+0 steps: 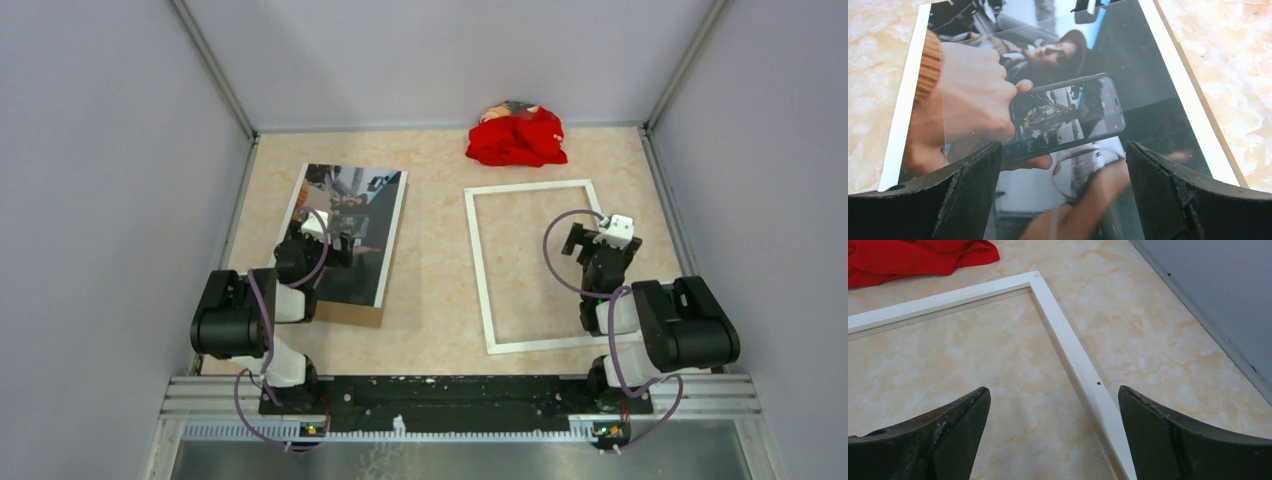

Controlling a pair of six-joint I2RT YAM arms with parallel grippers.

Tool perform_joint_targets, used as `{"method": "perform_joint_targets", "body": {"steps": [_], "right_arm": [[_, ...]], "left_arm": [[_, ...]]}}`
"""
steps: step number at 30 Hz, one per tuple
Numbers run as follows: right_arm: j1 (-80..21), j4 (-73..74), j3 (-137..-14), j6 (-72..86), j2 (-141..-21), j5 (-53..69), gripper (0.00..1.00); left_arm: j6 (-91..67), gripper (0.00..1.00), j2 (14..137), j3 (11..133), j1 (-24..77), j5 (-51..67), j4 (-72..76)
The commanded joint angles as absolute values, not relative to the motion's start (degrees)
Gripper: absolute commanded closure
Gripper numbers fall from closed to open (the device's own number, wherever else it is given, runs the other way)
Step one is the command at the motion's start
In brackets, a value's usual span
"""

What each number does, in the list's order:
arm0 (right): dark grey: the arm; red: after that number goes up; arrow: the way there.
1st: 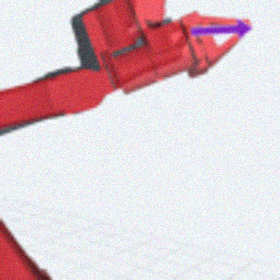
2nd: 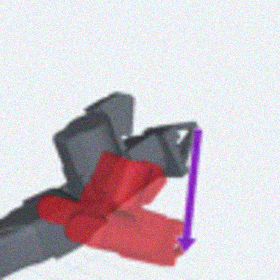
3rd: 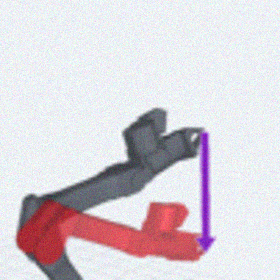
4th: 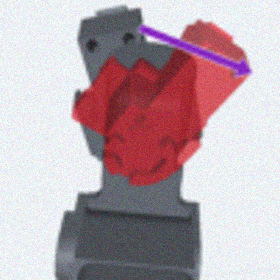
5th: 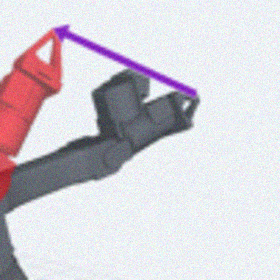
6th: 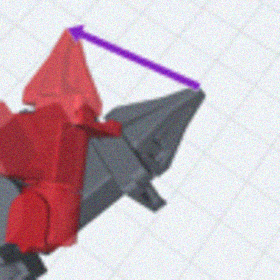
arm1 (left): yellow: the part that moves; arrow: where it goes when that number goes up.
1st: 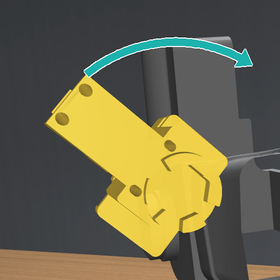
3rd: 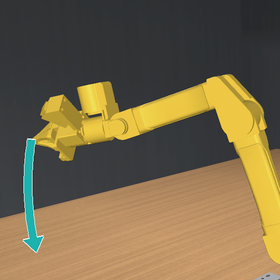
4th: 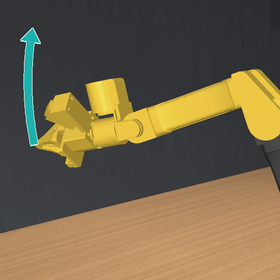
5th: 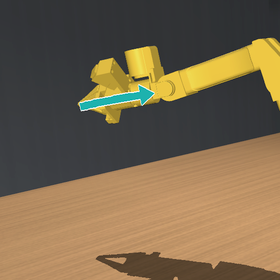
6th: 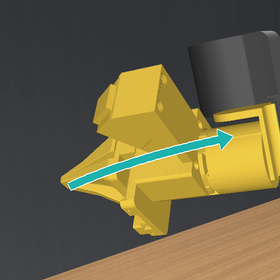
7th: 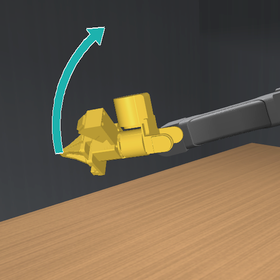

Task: Put the photo into the frame
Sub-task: Turn over the photo frame at the center of the board.

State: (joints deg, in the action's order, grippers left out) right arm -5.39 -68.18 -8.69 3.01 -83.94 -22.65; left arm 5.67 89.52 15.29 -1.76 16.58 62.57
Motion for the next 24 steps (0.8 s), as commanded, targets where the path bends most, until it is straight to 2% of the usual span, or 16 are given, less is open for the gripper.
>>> {"method": "perform_joint_targets", "body": {"steps": [1, 18, 20, 22, 24], "right_arm": [[-4.8, -72.0, -9.8, 2.8, -83.7, -22.1, 0.01], [-4.8, -72.4, -9.7, 2.6, -83.4, -22.4, 0.01], [-5.6, -68.4, -9.7, 1.6, -78.1, -22.3, 0.01], [-6.3, -55.2, -11.6, 1.6, -68.5, -21.9, 0.01], [-6.2, -41.4, -15.2, 8.0, -58.4, -25.0, 0.01]], "left_arm": [[5.7, 0.01, 89.5, 15.9, -1.6, 16.7, 66.3], [5.2, 0.01, 89.0, 15.8, -1.5, 15.6, 66.6], [3.6, 0.01, 87.9, 16.8, -1.6, 13.8, 64.7], [3.0, 0.01, 85.7, 22.5, -2.6, 13.1, 49.9], [6.8, 0.01, 85.7, 32.6, -2.9, 13.5, 31.0]]}}
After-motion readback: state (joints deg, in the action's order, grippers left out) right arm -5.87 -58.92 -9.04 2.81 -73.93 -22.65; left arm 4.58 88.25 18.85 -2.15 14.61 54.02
